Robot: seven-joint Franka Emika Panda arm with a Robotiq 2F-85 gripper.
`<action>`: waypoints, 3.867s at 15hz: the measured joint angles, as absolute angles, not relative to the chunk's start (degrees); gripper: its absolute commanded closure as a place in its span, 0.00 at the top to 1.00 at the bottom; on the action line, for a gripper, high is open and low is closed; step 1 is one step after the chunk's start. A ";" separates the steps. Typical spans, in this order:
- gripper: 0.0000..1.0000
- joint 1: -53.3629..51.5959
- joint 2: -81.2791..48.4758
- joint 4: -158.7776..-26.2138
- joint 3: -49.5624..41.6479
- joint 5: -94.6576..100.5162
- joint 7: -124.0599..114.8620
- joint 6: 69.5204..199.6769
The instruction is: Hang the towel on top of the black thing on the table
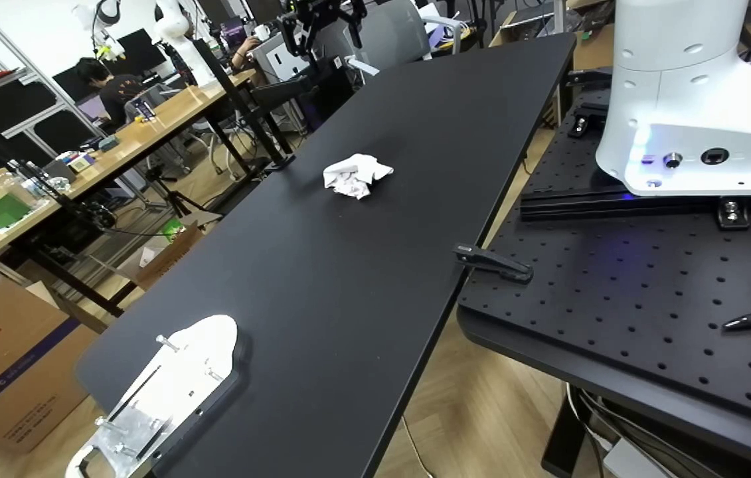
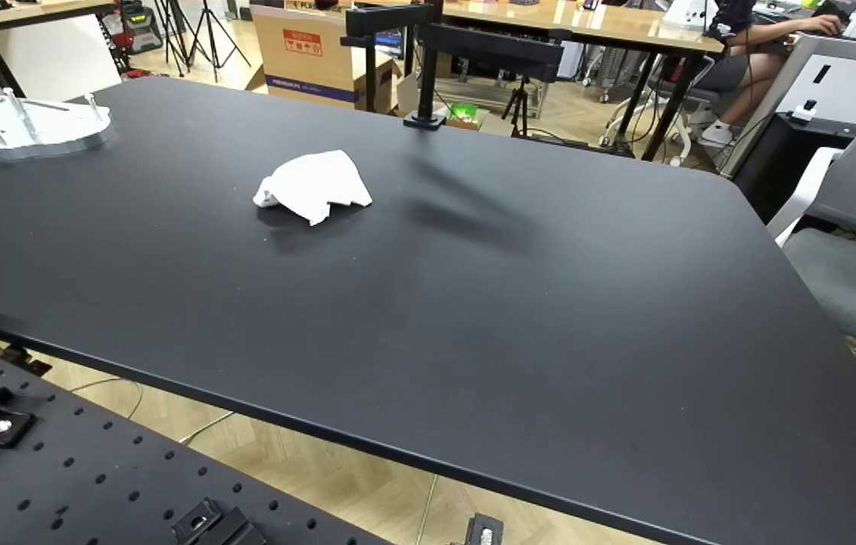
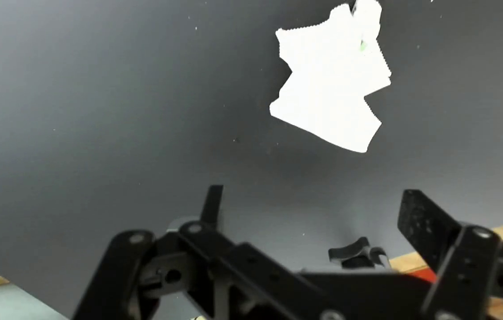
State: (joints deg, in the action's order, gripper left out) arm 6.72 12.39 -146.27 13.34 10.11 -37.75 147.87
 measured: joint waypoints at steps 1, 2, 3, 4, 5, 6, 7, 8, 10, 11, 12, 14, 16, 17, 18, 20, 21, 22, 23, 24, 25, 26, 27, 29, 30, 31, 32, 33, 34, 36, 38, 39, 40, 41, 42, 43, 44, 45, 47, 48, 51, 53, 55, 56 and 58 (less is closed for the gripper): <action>1.00 7.52 9.95 -145.89 13.27 12.12 -40.13 150.53; 1.00 7.97 7.38 -145.20 13.10 14.11 -42.32 152.45; 1.00 8.01 4.81 -144.26 12.84 15.95 -44.26 153.71; 1.00 7.68 2.25 -143.10 12.61 17.54 -45.90 154.56; 1.00 6.76 -0.21 -141.80 12.17 18.59 -47.14 155.08; 1.00 5.46 -2.40 -140.49 11.56 19.32 -48.14 155.62; 1.00 3.88 -4.29 -139.16 10.76 19.65 -49.11 155.88; 1.00 2.52 -5.71 -138.01 10.03 19.98 -49.86 155.92; 1.00 1.36 -7.05 -136.74 9.36 20.19 -50.50 155.92; 1.00 1.27 -7.16 -136.54 9.21 20.21 -50.50 155.92; 1.00 0.70 -7.16 -136.54 8.55 19.96 -50.17 155.92; 1.00 -1.22 -7.59 -136.56 6.56 19.51 -49.25 156.15; 1.00 -2.71 -9.29 -136.36 5.06 19.35 -48.36 157.79; 1.00 -3.37 -10.66 -136.04 4.51 19.05 -47.60 158.77; 1.00 -4.04 -12.28 -135.52 3.99 18.84 -46.87 159.44; 1.00 -5.67 -15.90 -134.04 2.88 18.00 -45.49 160.38; 1.00 -6.61 -17.84 -133.13 2.30 17.49 -44.67 160.71; 1.00 -7.64 -19.81 -132.17 1.66 16.90 -43.94 161.06; 1.00 -8.74 -21.77 -131.07 0.95 16.50 -43.34 161.28; 1.00 -9.80 -23.67 -129.90 0.35 15.76 -42.60 161.45; 1.00 -10.75 -25.54 -128.66 -0.06 14.74 -41.69 161.47; 0.75 -11.54 -27.29 -127.45 -0.27 13.43 -40.53 161.46; 0.74 -12.19 -28.97 -126.24 -0.31 11.98 -39.12 161.33; 0.60 -13.14 -31.70 -124.18 -0.32 9.27 -36.77 161.28; 0.53 -13.48 -32.79 -123.33 -0.32 7.84 -35.66 161.27; 0.45 -13.70 -33.63 -122.60 -0.32 6.53 -34.66 161.27; 0.39 -13.82 -34.17 -122.03 -0.34 5.35 -33.71 161.24; 0.31 -13.85 -34.32 -121.62 -0.34 4.21 -32.80 161.12; 0.25 -13.85 -34.32 -121.31 -0.34 3.11 -31.87 161.03; 0.11 -13.96 -34.28 -120.86 -0.32 1.30 -30.39 161.03; 0.00 -14.22 -34.01 -120.71 -0.32 0.00 -29.41 161.03; 0.00 -14.34 -33.87 -120.69 -0.32 -0.35 -29.10 161.03; 0.00 -14.46 -33.72 -120.68 -0.32 -0.65 -28.91 161.00; 0.00 -14.59 -33.45 -120.67 -0.32 -1.08 -28.62 160.62; 0.01 -14.67 -32.98 -120.67 -0.25 -1.29 -28.24 159.78; 0.01 -14.71 -32.31 -120.66 -0.09 -1.38 -27.89 158.53; 0.01 -14.71 -31.41 -120.65 0.15 -1.42 -27.60 156.85; 0.01 -14.72 -30.28 -120.64 0.43 -1.46 -27.24 154.92; 0.01 -14.90 -27.64 -120.65 0.66 -1.45 -27.04 150.67; 0.01 -15.05 -26.23 -120.66 0.69 -1.39 -27.04 148.81; 0.01 -15.34 -21.85 -120.66 0.69 -0.80 -27.14 143.18; 0.01 -15.36 -18.40 -120.49 0.64 0.71 -27.54 138.70; 0.01 -15.36 -14.57 -119.71 0.50 4.02 -29.01 133.86; 0.01 -15.35 -12.64 -119.06 0.49 5.86 -29.82 131.31; 0.01 -15.22 -9.10 -117.20 0.63 7.98 -30.40 126.08</action>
State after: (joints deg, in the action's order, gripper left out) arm -15.22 -9.10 -117.20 0.63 7.98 -30.40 126.08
